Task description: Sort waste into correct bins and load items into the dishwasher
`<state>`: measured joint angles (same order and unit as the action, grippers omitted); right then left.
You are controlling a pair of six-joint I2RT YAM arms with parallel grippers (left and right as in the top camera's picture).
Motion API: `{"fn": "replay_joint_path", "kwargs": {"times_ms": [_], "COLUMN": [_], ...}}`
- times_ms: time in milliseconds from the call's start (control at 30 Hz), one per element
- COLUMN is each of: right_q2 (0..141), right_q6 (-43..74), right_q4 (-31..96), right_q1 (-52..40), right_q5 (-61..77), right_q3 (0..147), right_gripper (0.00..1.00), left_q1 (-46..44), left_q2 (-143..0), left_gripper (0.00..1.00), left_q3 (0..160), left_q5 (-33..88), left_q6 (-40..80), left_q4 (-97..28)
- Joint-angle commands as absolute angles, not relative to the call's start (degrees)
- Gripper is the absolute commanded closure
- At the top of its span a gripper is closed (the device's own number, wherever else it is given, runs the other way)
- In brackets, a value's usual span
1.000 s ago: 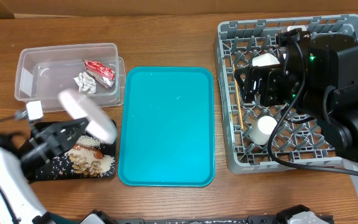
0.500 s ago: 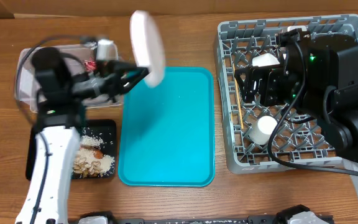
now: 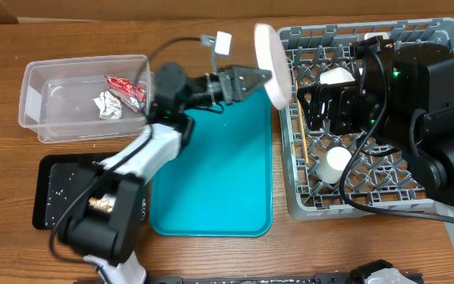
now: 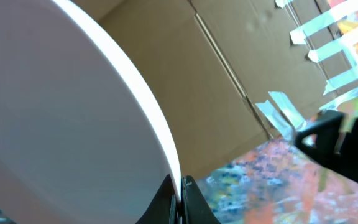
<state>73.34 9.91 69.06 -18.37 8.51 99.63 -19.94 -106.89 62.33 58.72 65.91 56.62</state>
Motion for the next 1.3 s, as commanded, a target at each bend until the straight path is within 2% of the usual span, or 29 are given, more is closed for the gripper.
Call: {"fn": "replay_joint_path", "kwargs": {"times_ms": [0,300,433,500,533,567,733,833,933,1133,1233,1267], "right_q2": [72.66,72.66,72.66,72.66,72.66,72.66,72.66,72.66,72.66,72.66,72.66,72.66], "right_q6": [10.07,10.07,10.07,10.07,10.07,10.07,10.07,10.07,10.07,10.07,10.07,10.07], "right_q4": [68.95,68.93,68.95,68.93,68.95,68.95,68.93,68.95,68.95,68.95,68.95,68.95], "right_q1": [-18.26,-18.26,-18.26,-18.26,-18.26,-18.26,-18.26,-18.26,-18.26,-18.26,-18.26,-18.26], "right_q5": [7.97,7.97,7.97,7.97,7.97,7.97,7.97,7.97,7.97,7.97,7.97,7.97], "right_q3": [99.77,99.77,99.77,99.77,99.77,99.77,99.77,99.77,99.77,99.77,99.77,99.77], "right_gripper": [0.0,0.0,0.0,0.0,0.0,0.0,0.0,0.0,0.0,0.0,0.0,0.0], "left_q1": [-22.31,-24.4,-23.92,-23.51,-23.35,-23.2,-22.5,-21.43,-19.62,-15.25,-13.56,-13.15], "left_q2": [-109.3,-114.15,-114.1,-114.08,-114.08,-114.08,-113.25,-111.0,-107.28,-97.56,-92.31,-89.95], "left_gripper": [0.96,0.94,0.62,0.3,0.05,0.0,0.0,0.0,0.0,0.0,0.0,0.0], "left_q3": [65.08,65.08,65.12,65.54,65.95,66.54,70.13,72.77,75.53,83.09,88.51,91.42], "left_q5": [56.97,57.12,58.0,58.67,59.0,59.55,61.08,60.66,57.43,43.68,33.65,26.89], "left_q6": [70.96,69.38,67.72,67.75,67.72,67.7,65.28,59.09,48.21,26.72,18.11,15.49], "left_q4": [58.83,55.68,54.43,54.22,53.8,53.36,48.75,37.17,18.7,-20.91,-39.83,-48.66]}}
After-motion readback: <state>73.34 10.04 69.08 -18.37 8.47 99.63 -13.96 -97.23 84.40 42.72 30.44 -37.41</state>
